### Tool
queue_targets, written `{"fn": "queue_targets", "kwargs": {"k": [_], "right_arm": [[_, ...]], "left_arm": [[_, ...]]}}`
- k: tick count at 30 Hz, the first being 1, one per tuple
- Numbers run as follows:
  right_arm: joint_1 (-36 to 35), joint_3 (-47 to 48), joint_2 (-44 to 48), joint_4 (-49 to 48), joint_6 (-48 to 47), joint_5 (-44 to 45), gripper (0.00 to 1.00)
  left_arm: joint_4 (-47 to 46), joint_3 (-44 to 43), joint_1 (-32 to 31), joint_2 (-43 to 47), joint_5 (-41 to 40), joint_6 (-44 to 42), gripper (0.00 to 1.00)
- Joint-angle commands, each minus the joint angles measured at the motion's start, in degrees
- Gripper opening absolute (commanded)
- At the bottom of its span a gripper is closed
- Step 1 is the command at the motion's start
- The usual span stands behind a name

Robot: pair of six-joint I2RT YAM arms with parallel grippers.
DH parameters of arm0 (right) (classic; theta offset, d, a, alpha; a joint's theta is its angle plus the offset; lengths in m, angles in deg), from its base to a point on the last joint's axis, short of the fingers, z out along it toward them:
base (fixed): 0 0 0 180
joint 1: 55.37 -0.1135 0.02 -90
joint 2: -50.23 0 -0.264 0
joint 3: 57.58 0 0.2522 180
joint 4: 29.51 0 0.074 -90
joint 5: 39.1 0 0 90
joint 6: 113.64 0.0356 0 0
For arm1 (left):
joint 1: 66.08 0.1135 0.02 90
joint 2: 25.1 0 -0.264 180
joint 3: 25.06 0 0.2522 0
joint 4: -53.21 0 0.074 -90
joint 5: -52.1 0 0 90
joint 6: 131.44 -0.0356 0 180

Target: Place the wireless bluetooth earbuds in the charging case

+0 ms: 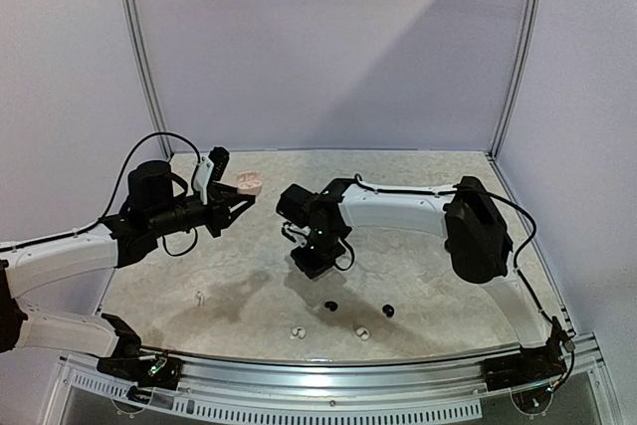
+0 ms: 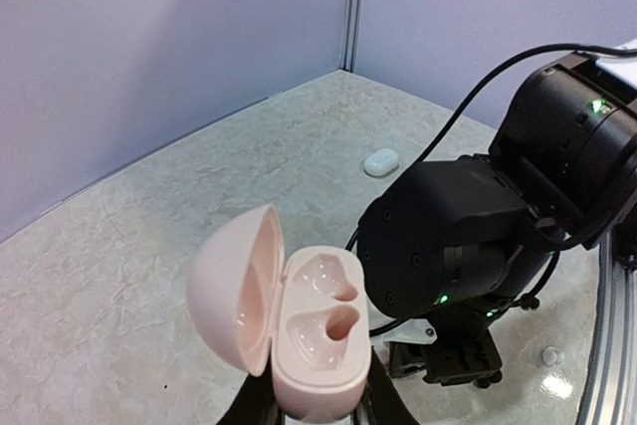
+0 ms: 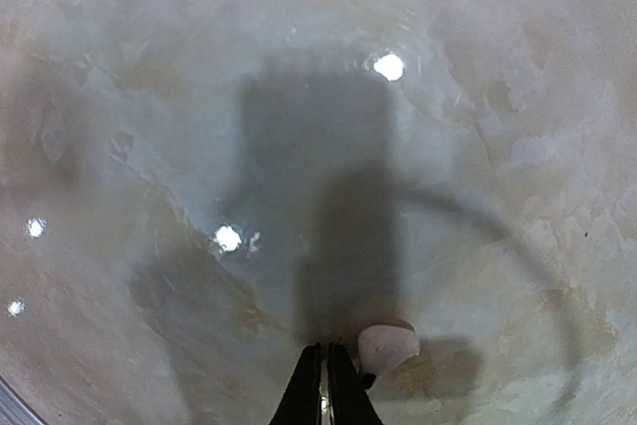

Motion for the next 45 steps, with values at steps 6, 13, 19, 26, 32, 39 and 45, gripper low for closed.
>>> {"fn": "queue_targets", "kwargs": {"k": [6,13,19,26,32,39,45], "right_arm": [[-0.3,0.7,2.4,3.1,-2.3,-2.3,0.08],[0.5,0.4,8.7,-2.8,-1.3,-3.7,0.13],[2.9,-1.0,8.9,-2.2,4.3,3.1,0.29],[3.5,1.3,3.8,-1.7,3.7,2.3,0.28],[4.5,-0.1,2.4,-2.2,2.6,-0.6,0.17],[4.5,-2.8,2.3,-3.4,1.4,-2.9,0.15],[4.5,-3.8,2.0,-4.0,1.2,-4.1,0.14]], "left_arm": [[-1.1,0.8,-0.9,0.4,-0.3,-1.2,0.0],[-0.6,0.7,-0.9,0.5,-0.2,-1.2,0.0],[-0.6,0.3,-0.9,0.3,0.0,-2.3,0.0],[0.0,-0.4,-0.9,0.1,0.1,-3.1,0.0],[0.4,-0.7,-0.9,0.0,0.0,-3.4,0.0],[0.7,-1.0,-0.9,-0.2,0.0,-3.6,0.0],[0.7,-1.1,-0.9,-0.4,0.1,-3.6,0.0]]}}
